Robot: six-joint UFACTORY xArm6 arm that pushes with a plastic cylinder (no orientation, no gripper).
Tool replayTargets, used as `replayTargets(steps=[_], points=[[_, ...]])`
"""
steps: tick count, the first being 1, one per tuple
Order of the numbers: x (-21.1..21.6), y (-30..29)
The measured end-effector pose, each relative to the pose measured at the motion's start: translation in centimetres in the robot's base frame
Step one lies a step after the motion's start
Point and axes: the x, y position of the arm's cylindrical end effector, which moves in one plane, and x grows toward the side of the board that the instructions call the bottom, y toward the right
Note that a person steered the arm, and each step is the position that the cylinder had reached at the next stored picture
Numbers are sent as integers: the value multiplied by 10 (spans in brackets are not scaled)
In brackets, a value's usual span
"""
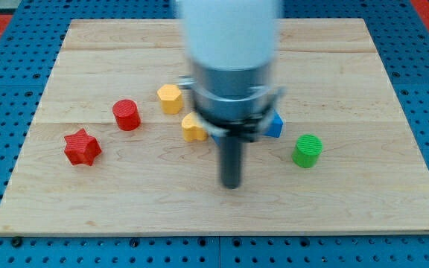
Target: Slide the green circle towards bottom center
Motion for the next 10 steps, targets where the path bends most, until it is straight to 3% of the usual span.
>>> replayTargets(steps=[2, 4, 6, 7, 8, 10], points=[[-47, -2], [-53, -26], [25, -7], [54, 69], [45, 137], [45, 111]])
